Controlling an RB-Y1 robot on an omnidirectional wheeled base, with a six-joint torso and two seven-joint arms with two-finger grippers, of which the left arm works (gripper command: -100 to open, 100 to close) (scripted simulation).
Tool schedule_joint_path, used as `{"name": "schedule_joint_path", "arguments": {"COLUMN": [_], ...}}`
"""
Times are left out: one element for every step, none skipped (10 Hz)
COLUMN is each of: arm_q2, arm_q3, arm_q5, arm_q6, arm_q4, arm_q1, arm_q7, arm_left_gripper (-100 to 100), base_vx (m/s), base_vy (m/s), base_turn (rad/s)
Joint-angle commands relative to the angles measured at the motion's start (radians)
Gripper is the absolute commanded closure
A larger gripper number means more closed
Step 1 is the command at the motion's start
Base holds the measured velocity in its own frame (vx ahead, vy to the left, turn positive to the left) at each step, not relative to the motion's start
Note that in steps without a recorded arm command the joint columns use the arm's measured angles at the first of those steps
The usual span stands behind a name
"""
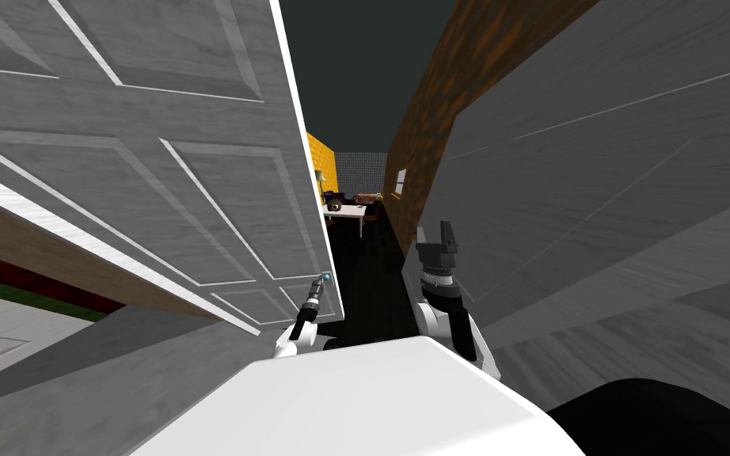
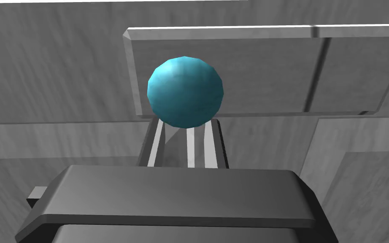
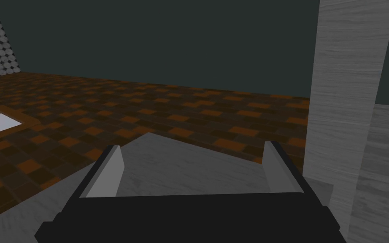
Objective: Push the door open
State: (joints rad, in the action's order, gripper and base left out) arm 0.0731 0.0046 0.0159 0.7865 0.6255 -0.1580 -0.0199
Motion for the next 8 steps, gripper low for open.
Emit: {"name": "schedule_joint_path", "arguments": {"arm_q2": [0.013, 0.007, 0.006, 0.003, -0.001, -0.007, -0.012, -0.019], "arm_q3": [0.022, 0.007, 0.007, 0.005, 0.004, 0.002, 0.001, 0.0], "arm_q5": [0.011, 0.005, 0.006, 0.006, 0.007, 0.008, 0.008, 0.009], "arm_q6": [0.011, -0.007, -0.007, -0.007, -0.007, -0.007, -0.007, -0.007], "arm_q4": [-0.001, 0.029, 0.03, 0.032, 0.034, 0.036, 0.038, 0.04], "arm_q1": [0.002, 0.018, 0.019, 0.02, 0.021, 0.023, 0.024, 0.026], "arm_q7": [0.005, -0.003, -0.004, -0.006, -0.008, -0.01, -0.012, -0.014], "arm_left_gripper": [100, -100, -100, -100, -100, -100, -100, -100], "base_vx": [0.177, -0.032, -0.195, -0.21, -0.21, -0.227, -0.241, -0.231], "base_vy": [-0.051, -0.062, -0.057, -0.06, -0.065, -0.054, -0.015, -0.031], "base_turn": [0.087, 0.031, 0.022, 0.022, 0.036, 0.033, 0.035, 0.03]}}
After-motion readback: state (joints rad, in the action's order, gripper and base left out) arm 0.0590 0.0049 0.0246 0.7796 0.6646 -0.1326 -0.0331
